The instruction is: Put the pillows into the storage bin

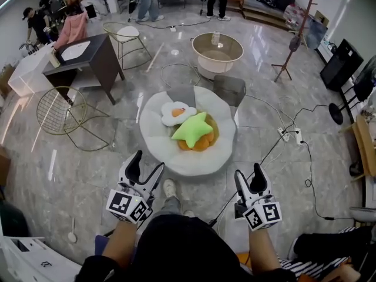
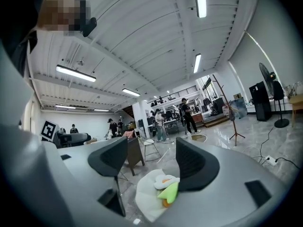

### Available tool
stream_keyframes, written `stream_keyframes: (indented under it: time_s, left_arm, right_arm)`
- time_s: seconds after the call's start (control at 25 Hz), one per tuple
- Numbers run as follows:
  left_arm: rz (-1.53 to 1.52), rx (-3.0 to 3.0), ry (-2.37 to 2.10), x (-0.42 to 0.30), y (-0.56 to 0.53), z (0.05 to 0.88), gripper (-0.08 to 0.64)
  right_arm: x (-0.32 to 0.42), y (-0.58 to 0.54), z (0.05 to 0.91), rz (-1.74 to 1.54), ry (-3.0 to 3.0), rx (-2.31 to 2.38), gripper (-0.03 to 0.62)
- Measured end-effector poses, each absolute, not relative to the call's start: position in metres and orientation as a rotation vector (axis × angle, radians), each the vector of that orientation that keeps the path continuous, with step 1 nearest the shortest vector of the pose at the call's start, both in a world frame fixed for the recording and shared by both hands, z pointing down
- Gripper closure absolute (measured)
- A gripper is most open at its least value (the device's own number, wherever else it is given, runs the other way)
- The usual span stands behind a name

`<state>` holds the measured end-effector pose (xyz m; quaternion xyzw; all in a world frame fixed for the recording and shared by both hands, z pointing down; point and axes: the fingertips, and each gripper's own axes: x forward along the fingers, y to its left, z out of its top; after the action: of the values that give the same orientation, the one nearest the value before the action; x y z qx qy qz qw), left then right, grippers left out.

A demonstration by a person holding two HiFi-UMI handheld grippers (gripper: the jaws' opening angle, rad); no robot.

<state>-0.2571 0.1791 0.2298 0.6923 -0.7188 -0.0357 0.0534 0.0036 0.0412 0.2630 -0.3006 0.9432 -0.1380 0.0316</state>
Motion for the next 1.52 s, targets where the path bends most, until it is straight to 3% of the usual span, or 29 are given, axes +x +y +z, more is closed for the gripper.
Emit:
stream_keyframes:
  time_s: [0.76,1.52]
  left_arm:
    - [-0.135,2.223,-2.086,-0.346,0.058,0.226,0.218]
    - [-0.046,2.187,-1.971,-0.443,0.001,0.278,0.218]
  right_arm:
    - [-0.102,-0.056,0.240,-0.392,2.883,-0.972,0.314]
    - [-0.228,-0.125,0.300,-0.546,2.991,-0.973,0.328]
